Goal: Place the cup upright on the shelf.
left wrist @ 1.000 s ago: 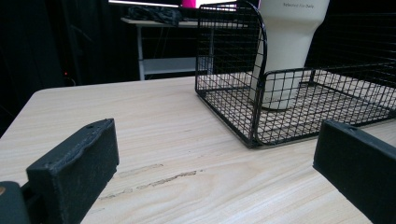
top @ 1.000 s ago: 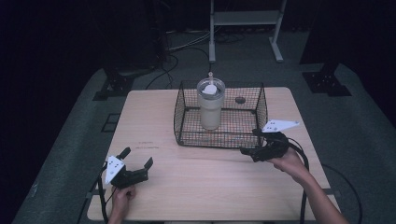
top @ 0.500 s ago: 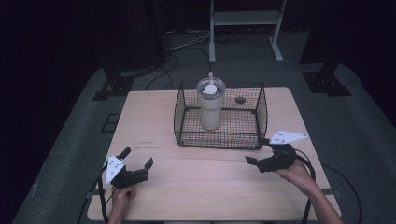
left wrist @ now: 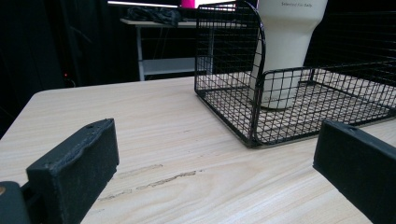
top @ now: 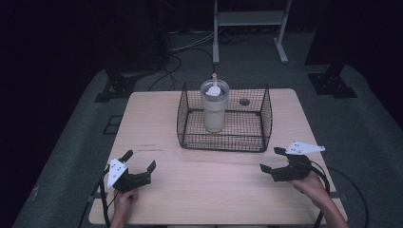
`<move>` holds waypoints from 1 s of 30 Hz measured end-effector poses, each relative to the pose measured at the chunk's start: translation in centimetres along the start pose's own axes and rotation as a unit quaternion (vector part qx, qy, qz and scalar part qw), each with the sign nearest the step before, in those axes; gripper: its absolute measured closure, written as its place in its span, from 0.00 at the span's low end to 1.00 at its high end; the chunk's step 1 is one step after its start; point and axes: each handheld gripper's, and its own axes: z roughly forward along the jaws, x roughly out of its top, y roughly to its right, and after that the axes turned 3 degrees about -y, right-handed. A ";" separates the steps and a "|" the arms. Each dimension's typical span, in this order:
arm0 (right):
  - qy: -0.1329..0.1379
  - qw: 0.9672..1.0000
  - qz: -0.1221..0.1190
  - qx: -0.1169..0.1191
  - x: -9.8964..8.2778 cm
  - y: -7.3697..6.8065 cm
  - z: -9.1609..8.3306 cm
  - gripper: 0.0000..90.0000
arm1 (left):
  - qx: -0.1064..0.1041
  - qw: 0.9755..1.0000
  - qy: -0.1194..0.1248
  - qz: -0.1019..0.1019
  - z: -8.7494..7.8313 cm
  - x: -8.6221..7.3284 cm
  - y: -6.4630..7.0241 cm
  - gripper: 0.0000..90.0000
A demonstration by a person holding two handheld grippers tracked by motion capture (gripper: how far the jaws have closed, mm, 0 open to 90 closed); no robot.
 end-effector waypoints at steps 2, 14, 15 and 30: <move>0.001 1.000 0.004 -0.003 -0.4 0.1 -0.2 0.10 | 0.000 1.000 0.000 0.001 0.0 0.0 0.0 0.00; 0.001 1.000 0.027 -0.014 -2.5 0.7 -0.5 0.10 | 0.001 1.000 0.000 -0.001 0.0 0.0 0.0 0.00; 0.000 0.999 0.029 -0.014 -2.9 0.8 -0.6 0.10 | 0.001 1.000 0.000 -0.001 0.0 0.0 0.0 0.00; 0.006 0.998 0.053 -0.028 -5.0 1.0 -1.1 0.10 | 0.002 1.000 0.000 -0.001 0.0 0.0 0.0 0.00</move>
